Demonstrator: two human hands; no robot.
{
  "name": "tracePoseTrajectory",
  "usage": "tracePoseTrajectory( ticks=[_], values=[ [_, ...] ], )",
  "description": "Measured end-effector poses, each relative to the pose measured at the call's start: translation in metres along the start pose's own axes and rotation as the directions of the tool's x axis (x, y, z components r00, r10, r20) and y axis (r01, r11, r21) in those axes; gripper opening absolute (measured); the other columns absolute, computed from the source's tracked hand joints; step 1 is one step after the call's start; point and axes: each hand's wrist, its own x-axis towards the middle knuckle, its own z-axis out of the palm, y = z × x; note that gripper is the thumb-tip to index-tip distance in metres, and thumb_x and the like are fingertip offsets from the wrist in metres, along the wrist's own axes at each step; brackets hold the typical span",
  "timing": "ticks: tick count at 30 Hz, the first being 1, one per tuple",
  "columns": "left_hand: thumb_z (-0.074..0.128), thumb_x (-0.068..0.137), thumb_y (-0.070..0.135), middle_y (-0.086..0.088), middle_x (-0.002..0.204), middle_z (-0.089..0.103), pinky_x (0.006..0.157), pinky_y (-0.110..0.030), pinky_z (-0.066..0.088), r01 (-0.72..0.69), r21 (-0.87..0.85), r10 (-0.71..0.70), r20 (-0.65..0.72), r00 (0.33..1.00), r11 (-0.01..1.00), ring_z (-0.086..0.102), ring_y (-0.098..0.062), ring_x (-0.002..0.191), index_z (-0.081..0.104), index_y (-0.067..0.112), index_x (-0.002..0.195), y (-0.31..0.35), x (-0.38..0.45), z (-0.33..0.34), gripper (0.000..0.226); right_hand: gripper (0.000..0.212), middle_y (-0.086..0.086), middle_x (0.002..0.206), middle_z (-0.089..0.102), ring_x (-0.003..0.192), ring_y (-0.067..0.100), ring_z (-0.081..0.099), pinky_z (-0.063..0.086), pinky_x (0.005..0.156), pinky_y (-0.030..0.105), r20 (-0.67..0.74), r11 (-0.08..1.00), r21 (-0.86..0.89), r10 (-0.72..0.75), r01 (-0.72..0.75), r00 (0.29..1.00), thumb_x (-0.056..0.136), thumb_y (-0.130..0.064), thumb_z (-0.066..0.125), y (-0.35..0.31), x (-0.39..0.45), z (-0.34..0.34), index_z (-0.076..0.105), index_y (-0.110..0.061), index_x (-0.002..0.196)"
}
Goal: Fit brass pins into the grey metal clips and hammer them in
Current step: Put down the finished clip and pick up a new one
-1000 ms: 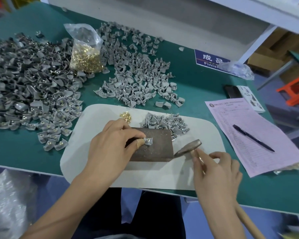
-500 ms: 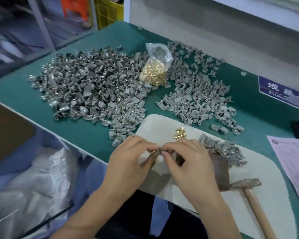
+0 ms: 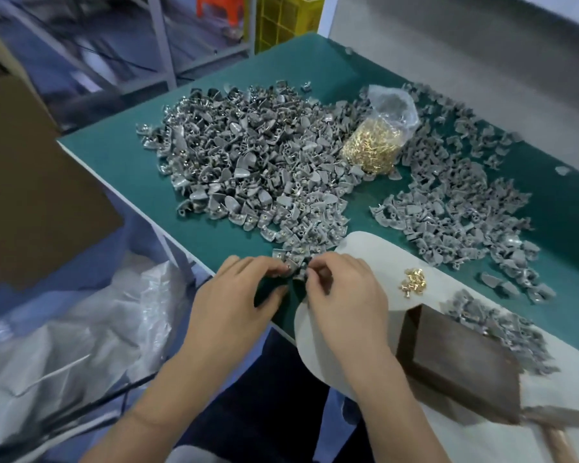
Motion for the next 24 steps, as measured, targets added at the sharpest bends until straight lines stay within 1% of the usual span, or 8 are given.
tracePoseTrajectory(
  ticks=[5,8,11,14,16,19,22,24],
  values=[
    [0.077,0.082,0.024,0.019,0.097,0.060,0.066,-0.033,0.053,-0.001,0.013,0.001,-0.035,0.999,1.000,0.056,-0.010,0.095,0.063,0.036,0.108,0.005,0.003,-0.002,0.032,0.005,-0.012,0.089,0.067,0.090,0.015,0.055,0.046,0.071,0.035,-0.017,1.000,-0.003,-0.016,0.015,1.000,0.094,-0.032,0.066,0.000,-0.002,-0.008,0.070,-0.031,0.097],
    [0.073,0.086,0.018,0.017,0.096,0.054,0.074,-0.032,0.051,-0.070,-0.109,0.065,-0.045,0.997,0.992,0.056,-0.009,0.093,0.066,0.028,0.109,0.013,0.005,0.003,0.026,0.002,-0.013,0.084,0.066,0.085,0.015,0.056,0.044,0.069,0.033,-0.097,1.000,-0.002,0.005,-0.005,0.995,0.092,-0.033,0.068,0.013,-0.011,-0.026,0.070,-0.032,0.092],
    [0.068,0.091,0.022,0.021,0.096,0.054,0.074,-0.012,0.041,-0.120,-0.262,0.139,0.057,0.989,0.958,0.053,-0.002,0.085,0.066,0.028,0.110,0.036,0.008,0.016,0.020,0.005,-0.016,0.088,0.066,0.088,0.012,0.056,0.044,0.071,0.032,-0.219,0.992,0.035,0.128,-0.123,0.967,0.093,-0.034,0.064,0.042,-0.026,-0.054,0.070,-0.033,0.094],
    [0.063,0.093,0.036,0.020,0.097,0.058,0.067,-0.011,0.037,-0.119,-0.381,0.213,0.216,0.953,0.917,0.052,-0.011,0.076,0.061,0.038,0.114,0.066,0.006,0.040,0.021,0.014,-0.013,0.097,0.065,0.099,0.014,0.057,0.039,0.079,0.027,-0.364,0.958,0.080,0.286,-0.276,0.886,0.095,-0.034,0.059,0.079,-0.053,-0.086,0.071,-0.033,0.101],
    [0.057,0.092,0.050,0.024,0.102,0.059,0.066,-0.010,0.037,-0.095,-0.414,0.229,0.289,0.929,0.906,0.054,-0.007,0.077,0.056,0.045,0.117,0.082,0.004,0.059,0.026,0.017,-0.009,0.100,0.064,0.098,0.017,0.059,0.043,0.084,0.029,-0.425,0.925,0.113,0.375,-0.363,0.824,0.094,-0.030,0.060,0.101,-0.076,-0.103,0.071,-0.029,0.106],
    [0.052,0.088,0.063,0.023,0.094,0.058,0.068,-0.006,0.036,-0.077,-0.390,0.222,0.340,0.914,0.918,0.053,0.006,0.079,0.047,0.049,0.126,0.103,0.003,0.083,0.040,0.015,-0.012,0.097,0.070,0.085,0.007,0.064,0.050,0.082,0.031,-0.379,0.854,0.266,0.519,-0.447,0.766,0.095,-0.023,0.064,0.124,-0.107,-0.116,0.071,-0.031,0.106],
    [0.054,0.089,0.064,0.015,0.083,0.058,0.061,-0.012,0.037,-0.066,-0.376,0.215,0.371,0.903,0.924,0.055,0.000,0.076,0.039,0.048,0.134,0.116,0.003,0.095,0.050,0.022,-0.018,0.090,0.074,0.086,-0.002,0.067,0.047,0.075,0.009,-0.280,0.788,0.434,0.578,-0.436,0.766,0.094,-0.014,0.068,0.133,-0.129,-0.118,0.073,-0.035,0.096],
    [0.057,0.090,0.059,0.011,0.079,0.058,0.062,-0.017,0.042,-0.075,-0.387,0.233,0.380,0.895,0.919,0.057,-0.004,0.073,0.041,0.047,0.135,0.118,0.002,0.095,0.050,0.026,-0.022,0.087,0.073,0.083,0.000,0.068,0.046,0.069,0.006,-0.261,0.784,0.462,0.568,-0.416,0.781,0.093,-0.012,0.068,0.135,-0.138,-0.118,0.073,-0.038,0.091]
  ],
)
